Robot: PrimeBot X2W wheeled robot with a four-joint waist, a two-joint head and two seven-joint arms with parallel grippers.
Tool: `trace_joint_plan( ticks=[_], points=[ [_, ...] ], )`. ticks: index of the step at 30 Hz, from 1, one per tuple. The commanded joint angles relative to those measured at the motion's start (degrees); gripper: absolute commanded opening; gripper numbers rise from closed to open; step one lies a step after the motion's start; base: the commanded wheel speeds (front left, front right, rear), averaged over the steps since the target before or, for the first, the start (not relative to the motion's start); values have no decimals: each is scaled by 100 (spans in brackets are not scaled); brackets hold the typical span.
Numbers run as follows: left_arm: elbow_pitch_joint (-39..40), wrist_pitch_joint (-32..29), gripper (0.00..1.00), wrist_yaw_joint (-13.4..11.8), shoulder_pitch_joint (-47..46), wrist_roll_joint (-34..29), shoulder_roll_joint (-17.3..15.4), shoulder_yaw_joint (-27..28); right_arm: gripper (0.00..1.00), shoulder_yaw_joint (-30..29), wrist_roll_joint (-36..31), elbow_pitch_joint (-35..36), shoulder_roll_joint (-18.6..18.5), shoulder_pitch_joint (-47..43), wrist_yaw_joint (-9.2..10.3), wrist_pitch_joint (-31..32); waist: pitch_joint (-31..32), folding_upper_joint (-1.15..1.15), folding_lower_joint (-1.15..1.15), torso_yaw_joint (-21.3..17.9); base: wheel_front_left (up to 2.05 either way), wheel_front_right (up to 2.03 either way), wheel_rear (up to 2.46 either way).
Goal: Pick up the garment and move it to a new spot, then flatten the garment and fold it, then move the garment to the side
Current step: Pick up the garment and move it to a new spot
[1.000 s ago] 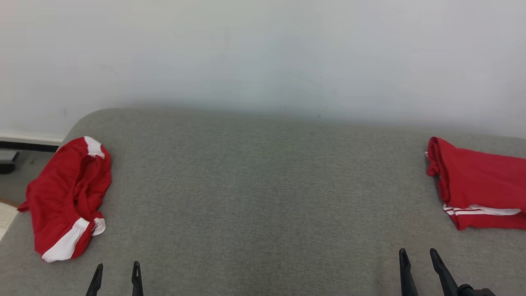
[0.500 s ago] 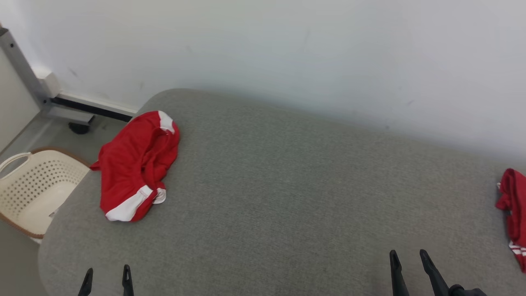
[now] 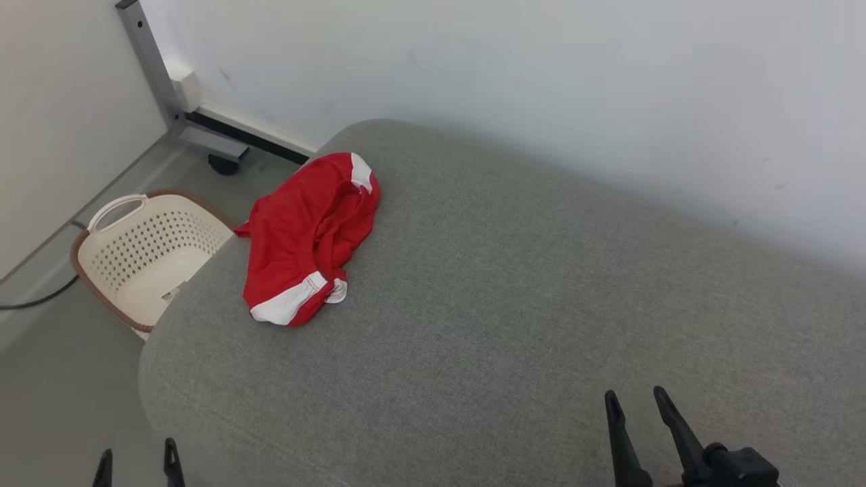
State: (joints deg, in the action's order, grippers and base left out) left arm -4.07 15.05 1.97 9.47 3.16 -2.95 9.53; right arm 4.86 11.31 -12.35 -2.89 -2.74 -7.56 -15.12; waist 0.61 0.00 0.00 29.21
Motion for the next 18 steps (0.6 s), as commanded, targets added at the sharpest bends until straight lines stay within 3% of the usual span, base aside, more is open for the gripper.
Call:
trace_joint_plan(
  ticks=[1, 8, 18],
  points=[
    [43, 13, 100, -27, 125, 30, 5, 35, 100, 43, -7, -33, 1, 76, 12, -6, -70, 0, 0, 64, 0, 0, 0],
    [48, 13, 100, -82, 117, 99, 7, 140, 100, 129, 70, -106, 1, 123, 11, -7, -53, 0, 0, 49, 0, 0, 0],
    [-292, 14, 100, 222, -375, -71, -146, 90, 100, -166, 141, 44, -1, -228, 11, -6, 114, 0, 0, -93, 0, 0, 0]
  ],
)
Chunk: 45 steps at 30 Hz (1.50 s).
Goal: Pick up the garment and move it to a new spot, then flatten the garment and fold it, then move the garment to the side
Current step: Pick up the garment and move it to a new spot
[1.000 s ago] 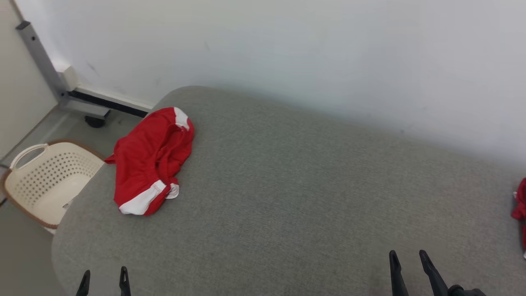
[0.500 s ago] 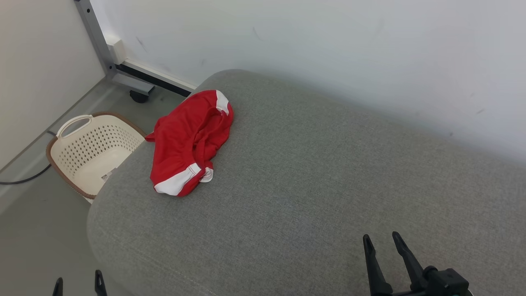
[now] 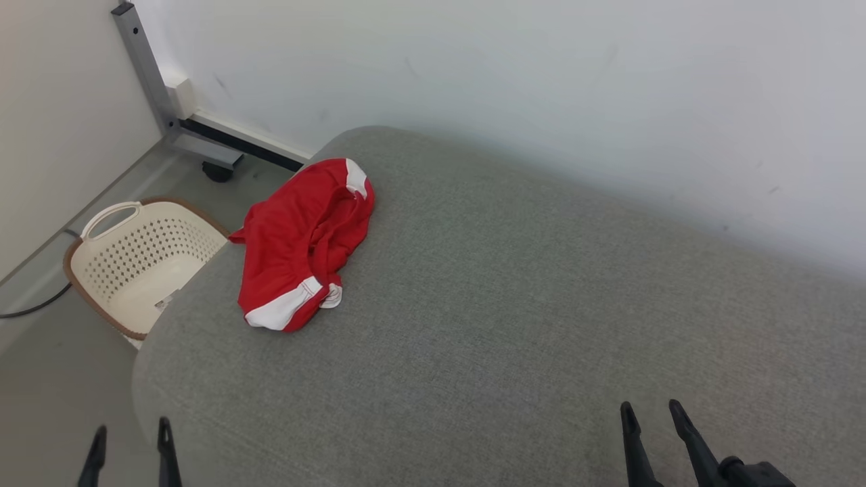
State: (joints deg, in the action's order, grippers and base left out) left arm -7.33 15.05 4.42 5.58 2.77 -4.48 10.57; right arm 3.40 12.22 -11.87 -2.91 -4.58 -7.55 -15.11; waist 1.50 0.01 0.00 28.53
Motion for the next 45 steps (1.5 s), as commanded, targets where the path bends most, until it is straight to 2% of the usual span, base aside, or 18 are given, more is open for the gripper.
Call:
trace_joint_plan(
  ticks=[1, 13, 21, 22, 33, 37, 42, 45],
  points=[
    [-23, 13, 100, 5, -75, -5, -46, 22, 100, -4, 29, 21, 3, -42, 10, -8, 2, -1, 0, -130, 0, 0, 0],
    [-605, 12, 100, 157, -1796, 463, -533, 716, 100, 50, -281, 311, -1, 626, 10, -8, -979, -1, 0, -1645, 0, 0, 0],
    [-1316, 13, 100, 227, -2804, 585, -982, 903, 100, 165, -320, 394, -5, 1059, 10, -7, -1572, -1, 0, -2225, 0, 0, 0],
    [-1584, 13, 100, 246, -2986, 677, -1058, 930, 100, 189, -308, 401, -18, 1164, 10, -7, -1688, -1, 0, -2329, 0, 0, 0],
    [-3332, -288, 100, 267, -4013, 1013, -1652, 979, 100, 290, -316, 457, -36, 1466, 10, -7, -1998, -1, 0, -2639, 0, 0, 0],
    [-3864, -356, 100, 283, -4221, 1192, -1755, 1030, 100, 299, -309, 437, -67, 1512, 10, -7, -2032, -1, 0, -2686, 0, 0, 0],
    [-4487, -836, 100, 289, -4405, 1305, -1864, 991, 100, 299, -331, 425, -73, 1496, 10, -7, -2051, -1, 0, -2722, 0, 0, 0],
    [-5062, -1569, 100, 255, -4489, 1365, -1889, 961, 100, 302, -329, 407, -79, 1495, 10, -8, -2038, -1, 0, -2742, 0, 0, 0]
  ],
)
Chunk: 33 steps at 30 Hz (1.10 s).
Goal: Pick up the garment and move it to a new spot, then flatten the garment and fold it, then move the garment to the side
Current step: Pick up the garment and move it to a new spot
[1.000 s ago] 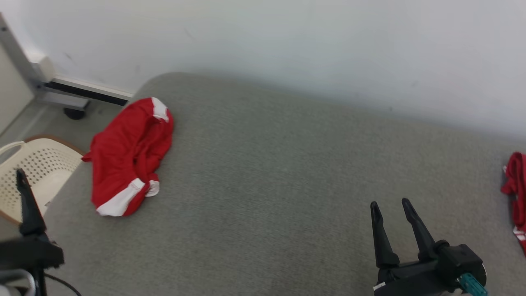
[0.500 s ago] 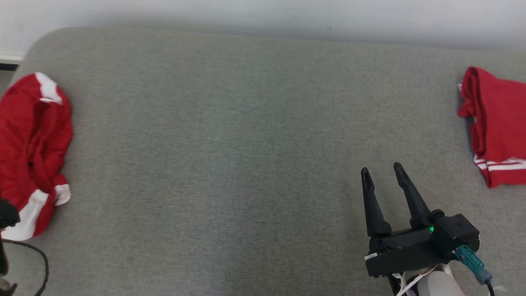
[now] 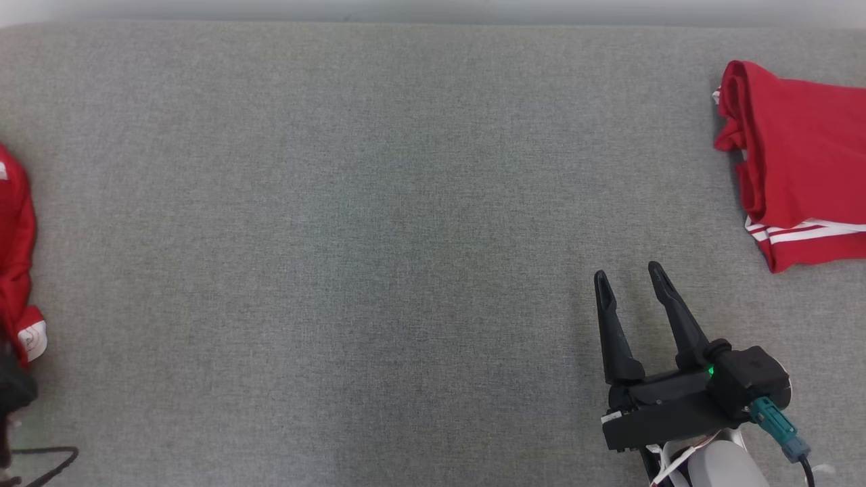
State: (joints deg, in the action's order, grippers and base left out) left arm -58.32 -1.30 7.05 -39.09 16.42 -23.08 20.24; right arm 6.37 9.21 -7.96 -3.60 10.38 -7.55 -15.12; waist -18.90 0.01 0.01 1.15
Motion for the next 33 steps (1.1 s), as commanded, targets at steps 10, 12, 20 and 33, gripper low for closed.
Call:
trace_joint_plan(
  ticks=[10, 12, 20, 33],
  points=[
    [-854, -1152, 100, -164, -305, 259, -122, 44, 100, 51, -24, -57, -18, 2, 10, -6, 93, -1, -1, -80, 0, 0, 0],
    [-963, -1223, 100, -178, -300, 261, -129, 16, 100, 63, -30, -68, -17, -12, 10, -6, 117, -1, -1, -93, 0, 0, 0],
    [-694, -389, 0, -35, -259, 140, -188, -230, 100, -9, -37, -129, -5, -159, 11, -6, 345, -1, -1, -52, 0, 0, 0],
    [895, 882, 0, 40, -818, 253, -129, -1192, 100, -171, 79, -223, 51, -496, 10, -7, 1111, -1, -1, 164, 0, 0, 0]
  ],
)
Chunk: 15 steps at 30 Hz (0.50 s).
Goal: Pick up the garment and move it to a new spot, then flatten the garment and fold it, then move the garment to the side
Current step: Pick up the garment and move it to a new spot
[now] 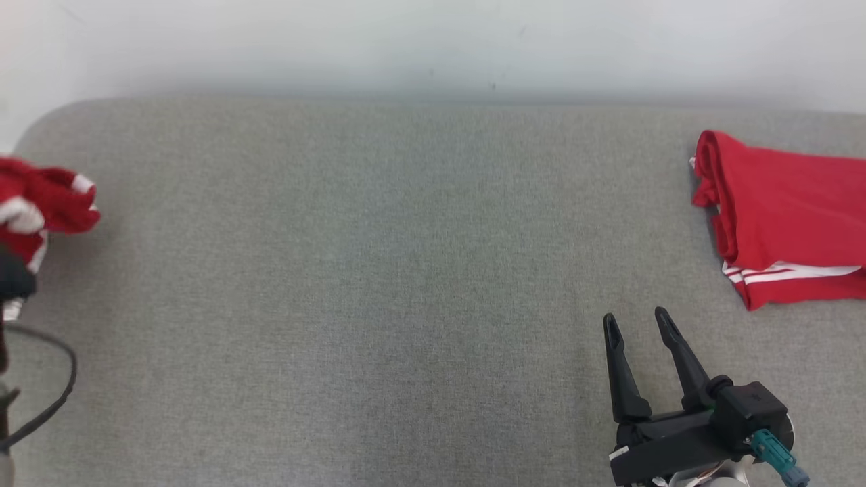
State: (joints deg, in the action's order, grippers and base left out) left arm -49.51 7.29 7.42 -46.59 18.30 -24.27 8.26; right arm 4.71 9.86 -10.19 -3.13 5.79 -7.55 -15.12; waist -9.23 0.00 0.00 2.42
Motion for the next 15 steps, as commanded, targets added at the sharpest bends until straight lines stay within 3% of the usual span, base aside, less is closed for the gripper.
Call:
trace_joint_plan(
  ticks=[1, 7, 15],
  points=[
    [208, 5, 0, 3, -97, 132, 15, -99, 100, 5, 31, -9, 10, -52, 10, -6, 189, 0, 0, 12, 0, 0, 0],
    [1208, -185, 0, 4, -217, 315, 86, -571, 100, 67, 168, -39, 24, -127, 10, -6, 339, 0, 0, -210, 0, 0, 0],
    [2788, -710, 0, -14, -182, 545, 487, -1099, 100, 117, 427, -70, 25, -256, 10, -6, 492, 0, 0, -775, 0, 0, 0]
  ],
)
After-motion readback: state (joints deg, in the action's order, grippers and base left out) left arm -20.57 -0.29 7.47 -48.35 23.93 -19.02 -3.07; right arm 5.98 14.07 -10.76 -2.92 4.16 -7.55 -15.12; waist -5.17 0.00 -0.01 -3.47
